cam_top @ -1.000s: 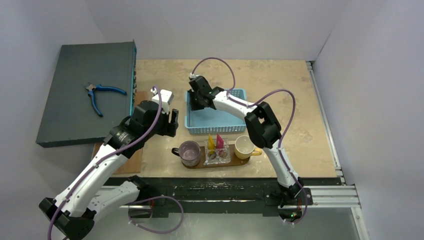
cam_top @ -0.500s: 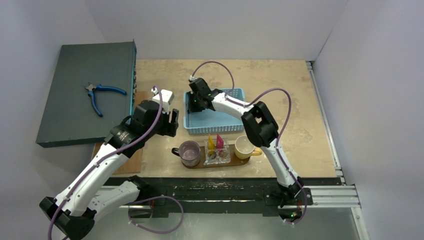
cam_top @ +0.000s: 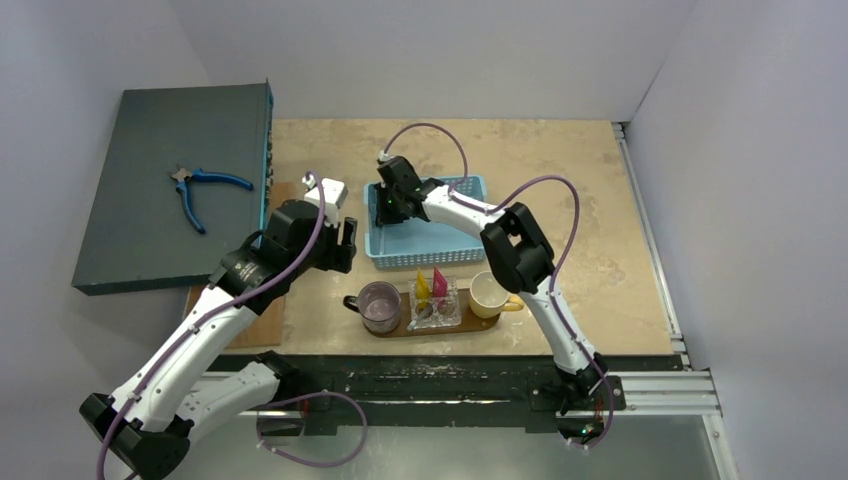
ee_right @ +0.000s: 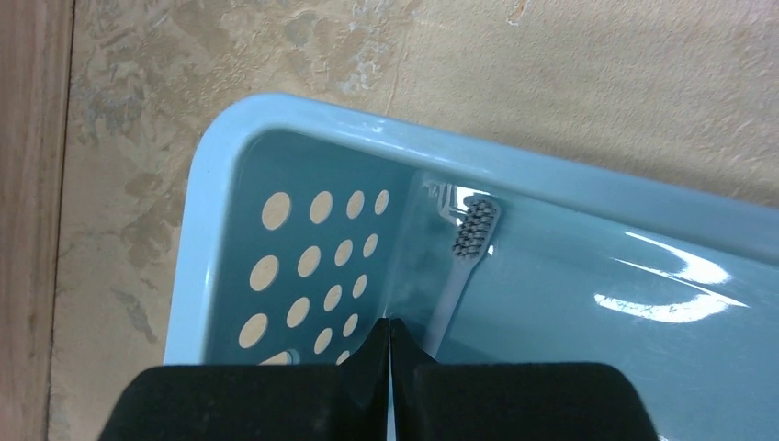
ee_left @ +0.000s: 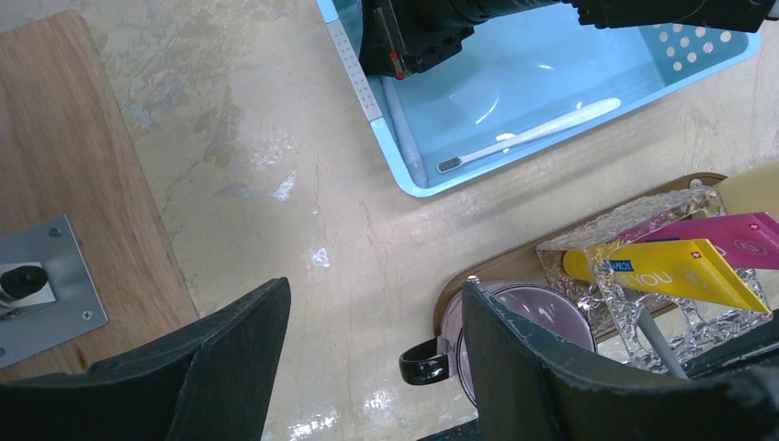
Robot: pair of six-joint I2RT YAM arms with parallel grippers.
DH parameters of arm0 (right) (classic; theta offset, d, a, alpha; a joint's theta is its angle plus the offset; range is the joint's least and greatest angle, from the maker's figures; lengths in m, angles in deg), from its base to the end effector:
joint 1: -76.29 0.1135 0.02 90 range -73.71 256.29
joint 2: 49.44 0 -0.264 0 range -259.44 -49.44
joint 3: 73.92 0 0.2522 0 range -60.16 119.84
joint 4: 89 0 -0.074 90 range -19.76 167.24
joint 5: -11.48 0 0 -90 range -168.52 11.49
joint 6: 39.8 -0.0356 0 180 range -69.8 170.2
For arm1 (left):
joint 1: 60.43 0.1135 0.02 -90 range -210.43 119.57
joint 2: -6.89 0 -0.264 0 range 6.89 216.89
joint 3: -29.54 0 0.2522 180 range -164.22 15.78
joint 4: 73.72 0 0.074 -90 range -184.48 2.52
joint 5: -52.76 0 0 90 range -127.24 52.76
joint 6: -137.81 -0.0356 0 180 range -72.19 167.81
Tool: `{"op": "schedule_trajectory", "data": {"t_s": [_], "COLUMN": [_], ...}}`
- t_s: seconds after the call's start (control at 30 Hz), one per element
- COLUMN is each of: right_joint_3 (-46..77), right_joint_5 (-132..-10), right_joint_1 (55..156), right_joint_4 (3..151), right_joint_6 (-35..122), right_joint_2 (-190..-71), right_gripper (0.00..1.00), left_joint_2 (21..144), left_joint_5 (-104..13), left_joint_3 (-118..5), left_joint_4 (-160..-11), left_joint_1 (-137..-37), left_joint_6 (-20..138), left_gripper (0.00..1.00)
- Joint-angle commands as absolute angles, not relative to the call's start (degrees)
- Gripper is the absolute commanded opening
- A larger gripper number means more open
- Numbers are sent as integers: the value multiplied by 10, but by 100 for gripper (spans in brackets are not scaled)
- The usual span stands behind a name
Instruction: Prepare toiletry sets of a toothbrush and toothpaste on the tray
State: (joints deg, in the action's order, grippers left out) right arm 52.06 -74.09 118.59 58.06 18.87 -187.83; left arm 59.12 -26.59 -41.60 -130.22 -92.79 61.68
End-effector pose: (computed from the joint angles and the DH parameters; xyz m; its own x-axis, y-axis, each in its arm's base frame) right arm 0.3980 0.3659 0.1567 -0.8192 -0.0445 -0.5717 -0.3339 0.8476 0.4124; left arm 0.1583 -0.0925 0.3374 -0.5967 0.0992 -0.7963 0.2671 0.9603 -0.0805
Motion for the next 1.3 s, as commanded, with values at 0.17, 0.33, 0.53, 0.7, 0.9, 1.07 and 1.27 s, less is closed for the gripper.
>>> {"op": "schedule_trajectory", "data": {"t_s": [0.17, 0.33, 0.53, 0.7, 0.9, 1.07, 1.27], "right_joint_3": [516, 507, 497, 490, 488, 487, 492], "right_joint_5": [-843, -870, -865, -864, -856, -855, -861], "right_joint_1": [1181, 1181, 1181, 1181, 1181, 1180, 1181], "right_joint_4": [546, 542, 551, 551, 538, 531, 510], "right_joint_6": [247, 266, 266, 260, 251, 240, 237], "right_joint_2": [-1846, -1826, -1790, -1760, -1759, -1769, -1784], "right_gripper": [0, 0, 0, 21, 46, 50, 51], "left_joint_2": [593, 593, 592, 591, 588, 584, 581], "left_joint_5": [-272, -273, -274, -276, -278, -277, -277], "left_joint_3": [-420, -420, -421, -421, -421, -420, -421], "left_joint_4": [-1279, -1280, -1280, -1281, -1282, -1283, -1284], "left_joint_1": [-922, -921, -921, -920, -920, -921, -921], "left_joint_6": [605, 605, 605, 606, 606, 606, 606], "left_gripper": [67, 67, 67, 67, 67, 67, 67]}}
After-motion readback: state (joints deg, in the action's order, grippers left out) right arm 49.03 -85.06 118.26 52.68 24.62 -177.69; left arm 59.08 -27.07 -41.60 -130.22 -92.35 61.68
